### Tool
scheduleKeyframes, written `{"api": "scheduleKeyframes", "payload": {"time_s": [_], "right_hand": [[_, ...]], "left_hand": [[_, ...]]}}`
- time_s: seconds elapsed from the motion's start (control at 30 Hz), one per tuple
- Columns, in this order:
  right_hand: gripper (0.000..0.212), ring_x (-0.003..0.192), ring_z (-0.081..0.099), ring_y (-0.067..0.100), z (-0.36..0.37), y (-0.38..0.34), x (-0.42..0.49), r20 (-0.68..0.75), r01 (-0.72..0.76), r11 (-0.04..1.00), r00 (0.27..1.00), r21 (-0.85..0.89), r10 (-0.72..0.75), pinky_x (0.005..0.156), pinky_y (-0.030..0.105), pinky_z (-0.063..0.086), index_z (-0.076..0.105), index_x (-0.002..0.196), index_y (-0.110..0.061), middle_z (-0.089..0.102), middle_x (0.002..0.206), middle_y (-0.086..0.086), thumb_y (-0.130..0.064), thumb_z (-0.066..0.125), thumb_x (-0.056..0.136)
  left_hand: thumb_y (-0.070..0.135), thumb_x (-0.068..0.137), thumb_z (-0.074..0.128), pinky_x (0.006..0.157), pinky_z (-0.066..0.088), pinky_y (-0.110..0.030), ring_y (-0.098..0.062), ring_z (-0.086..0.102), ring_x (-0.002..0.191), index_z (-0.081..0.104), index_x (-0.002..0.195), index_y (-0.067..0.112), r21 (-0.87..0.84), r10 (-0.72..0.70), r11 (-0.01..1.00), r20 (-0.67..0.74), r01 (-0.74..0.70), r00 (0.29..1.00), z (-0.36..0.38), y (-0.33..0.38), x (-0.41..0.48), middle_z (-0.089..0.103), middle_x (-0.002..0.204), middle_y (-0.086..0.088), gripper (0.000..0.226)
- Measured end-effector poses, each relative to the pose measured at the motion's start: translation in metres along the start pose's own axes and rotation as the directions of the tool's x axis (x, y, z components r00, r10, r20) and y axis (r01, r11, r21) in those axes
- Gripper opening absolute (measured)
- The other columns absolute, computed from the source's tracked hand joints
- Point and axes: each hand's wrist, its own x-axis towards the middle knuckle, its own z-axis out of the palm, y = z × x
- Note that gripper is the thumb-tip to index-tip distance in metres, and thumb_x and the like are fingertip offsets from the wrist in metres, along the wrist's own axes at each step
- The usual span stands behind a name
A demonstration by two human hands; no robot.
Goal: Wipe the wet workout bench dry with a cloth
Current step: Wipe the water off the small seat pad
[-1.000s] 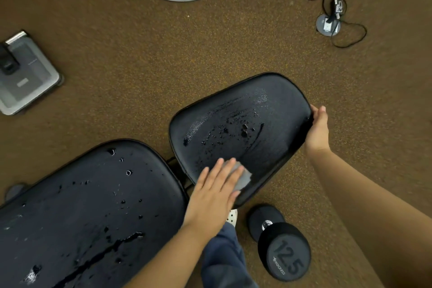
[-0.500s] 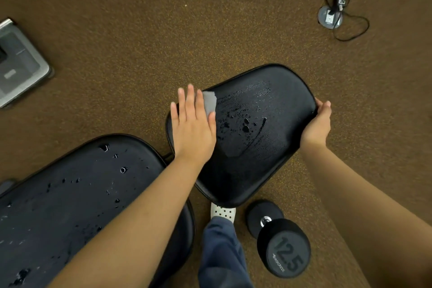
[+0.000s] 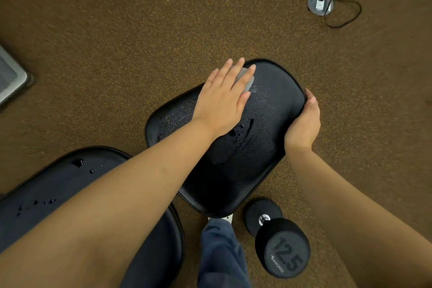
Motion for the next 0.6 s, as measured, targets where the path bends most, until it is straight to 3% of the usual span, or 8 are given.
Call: {"api": "scheduleKeyframes", "payload": {"time_s": [0.17, 0.4, 0.6], "right_hand": [[0.051, 0.129, 0.042, 0.008, 0.000, 0.004, 0.002, -0.010, 0.115, 0.991, 0.993, -0.064, -0.116, 0.111, 0.032, 0.031, 0.048, 0.137, -0.026, 0.047, 0.140, -0.008, -0.042, 0.021, 0.097], [0.071, 0.141, 0.025, 0.014, -0.004, 0.020, -0.008, 0.093, 0.427, 0.877, 0.904, -0.219, -0.416, 0.114, 0.025, 0.017, 0.030, 0.147, -0.010, 0.033, 0.152, 0.003, -0.056, 0.016, 0.095], [0.067, 0.148, 0.002, 0.019, -0.003, 0.041, -0.050, 0.091, 0.415, 0.872, 0.909, -0.259, -0.406, 0.119, 0.030, 0.003, 0.007, 0.151, -0.005, 0.007, 0.160, 0.010, -0.045, 0.017, 0.098]], "left_hand": [[0.037, 0.103, 0.021, 0.119, 0.008, -0.039, -0.023, 0.008, 0.148, 0.013, 0.153, 0.023, 0.020, 0.038, 0.999, 0.027, -0.039, 0.999, 0.006, 0.025, 0.028, 0.014, 0.160, -0.002, 0.053], [0.037, 0.103, 0.020, 0.119, 0.007, -0.037, -0.022, 0.007, 0.148, 0.012, 0.153, 0.024, 0.047, 0.113, 0.992, 0.054, -0.116, 0.992, 0.006, 0.031, 0.027, 0.012, 0.161, 0.000, 0.053], [0.037, 0.102, 0.022, 0.118, 0.013, -0.037, -0.021, 0.014, 0.147, 0.021, 0.152, 0.024, -0.009, 0.224, 0.975, 0.071, -0.224, 0.972, 0.008, 0.024, -0.008, 0.022, 0.159, 0.000, 0.052]]}}
